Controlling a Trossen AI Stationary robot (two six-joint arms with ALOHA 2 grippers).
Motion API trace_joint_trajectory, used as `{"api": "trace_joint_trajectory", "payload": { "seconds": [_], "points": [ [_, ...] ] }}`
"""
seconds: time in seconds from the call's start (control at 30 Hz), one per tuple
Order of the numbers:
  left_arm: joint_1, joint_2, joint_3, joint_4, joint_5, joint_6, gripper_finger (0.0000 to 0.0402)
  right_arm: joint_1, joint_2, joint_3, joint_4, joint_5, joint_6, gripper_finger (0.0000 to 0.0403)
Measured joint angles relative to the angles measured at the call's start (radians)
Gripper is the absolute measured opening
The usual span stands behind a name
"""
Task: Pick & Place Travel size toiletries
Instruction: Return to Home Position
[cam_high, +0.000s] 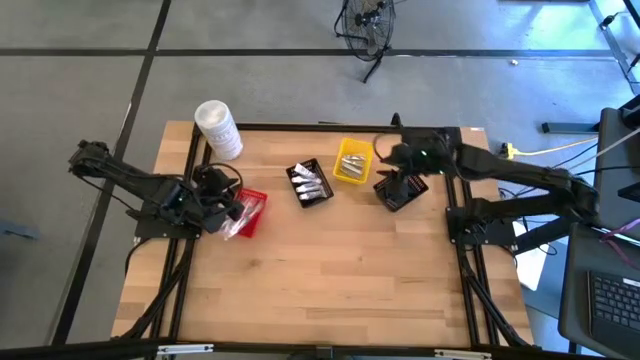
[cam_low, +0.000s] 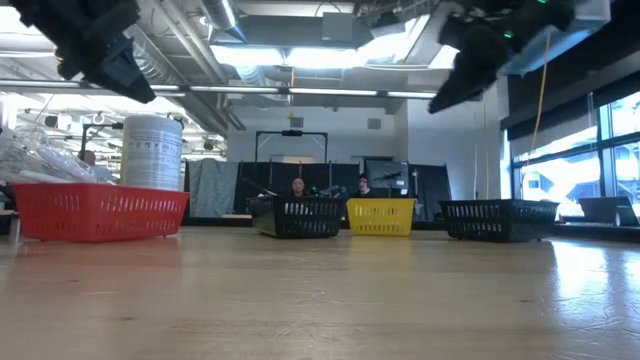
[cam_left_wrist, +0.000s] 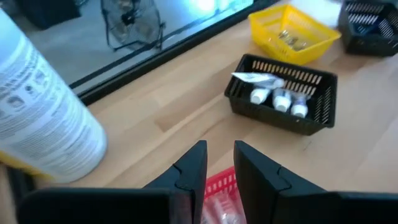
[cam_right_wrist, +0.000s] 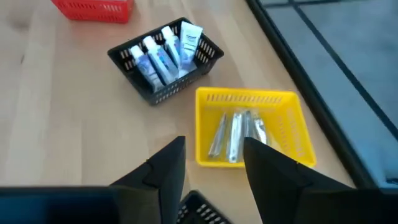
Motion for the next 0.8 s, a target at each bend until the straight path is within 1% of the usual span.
{"api": "trace_joint_trajectory", "payload": {
  "seconds": [0.17,0.27,0.33,0.47,0.6,0.8],
  "points": [
    [-0.016,-0.092,-0.093,0.136,-0.052,0.081,0.0075,0.005,-0.176,-0.179,0.128,0.000,0.020,0.0154],
    [-0.019,-0.143,-0.133,0.200,-0.067,0.144,0.0075,0.005,-0.265,-0.247,0.211,-0.007,0.035,0.0150],
    [-0.020,-0.173,-0.161,0.245,-0.086,0.177,0.0075,0.005,-0.316,-0.288,0.245,-0.039,0.027,0.0148],
    [-0.021,-0.224,-0.227,0.327,-0.113,0.235,0.0075,0.005,-0.395,-0.361,0.290,-0.098,0.007,0.0146],
    [-0.021,-0.267,-0.300,0.398,-0.132,0.271,0.0075,0.004,-0.480,-0.429,0.330,-0.101,0.004,0.0151],
    [-0.021,-0.323,-0.385,0.491,-0.141,0.303,0.0075,0.004,-0.572,-0.514,0.357,-0.102,0.028,0.0160]
  ]
}}
